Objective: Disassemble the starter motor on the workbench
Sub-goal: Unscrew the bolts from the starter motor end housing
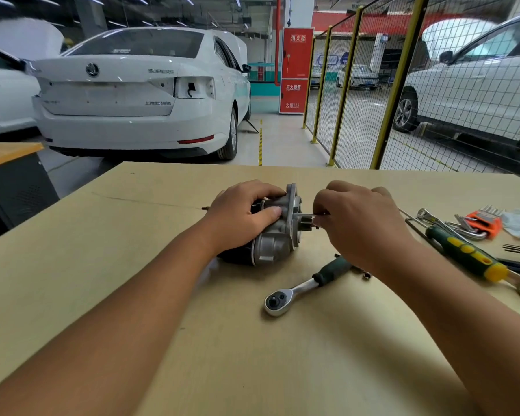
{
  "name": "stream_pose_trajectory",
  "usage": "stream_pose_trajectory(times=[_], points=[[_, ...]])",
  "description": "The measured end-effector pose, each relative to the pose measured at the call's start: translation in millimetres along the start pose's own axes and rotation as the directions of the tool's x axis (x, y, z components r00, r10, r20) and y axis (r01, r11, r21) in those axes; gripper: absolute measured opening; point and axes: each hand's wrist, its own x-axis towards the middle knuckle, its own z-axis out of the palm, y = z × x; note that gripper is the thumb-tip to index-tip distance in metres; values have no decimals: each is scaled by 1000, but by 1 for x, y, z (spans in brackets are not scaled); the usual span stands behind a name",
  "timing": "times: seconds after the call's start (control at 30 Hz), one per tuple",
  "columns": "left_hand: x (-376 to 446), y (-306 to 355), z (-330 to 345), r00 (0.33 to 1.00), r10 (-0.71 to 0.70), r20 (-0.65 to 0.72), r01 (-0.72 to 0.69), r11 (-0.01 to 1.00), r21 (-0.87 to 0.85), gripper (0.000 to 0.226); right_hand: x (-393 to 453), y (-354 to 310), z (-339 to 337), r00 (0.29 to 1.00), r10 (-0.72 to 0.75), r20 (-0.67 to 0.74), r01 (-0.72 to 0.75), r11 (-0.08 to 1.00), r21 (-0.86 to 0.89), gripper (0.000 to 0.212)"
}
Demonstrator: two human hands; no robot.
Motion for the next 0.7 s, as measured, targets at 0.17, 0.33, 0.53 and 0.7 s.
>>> stream_pose_trajectory(times=[0.17, 0.33, 0.53, 0.7], points=[[1, -1, 2, 1000, -10, -18, 9, 999, -34, 44, 1, 7, 0, 998, -16, 54, 0, 960, 280, 13], [1, -1, 1, 1000, -8, -9, 8, 1000, -11, 45, 2, 6, 4, 997, -22, 77, 5, 978, 209, 21], [0, 0, 0, 1000, -10, 6, 10, 1000, -12, 48, -1, 1, -2, 1000, 4, -28, -3, 999, 46, 16], [1, -2, 1, 1000, -11, -13, 10, 1000, -29, 43, -1, 2, -4, 1000, -1, 29, -5, 979, 204, 18]])
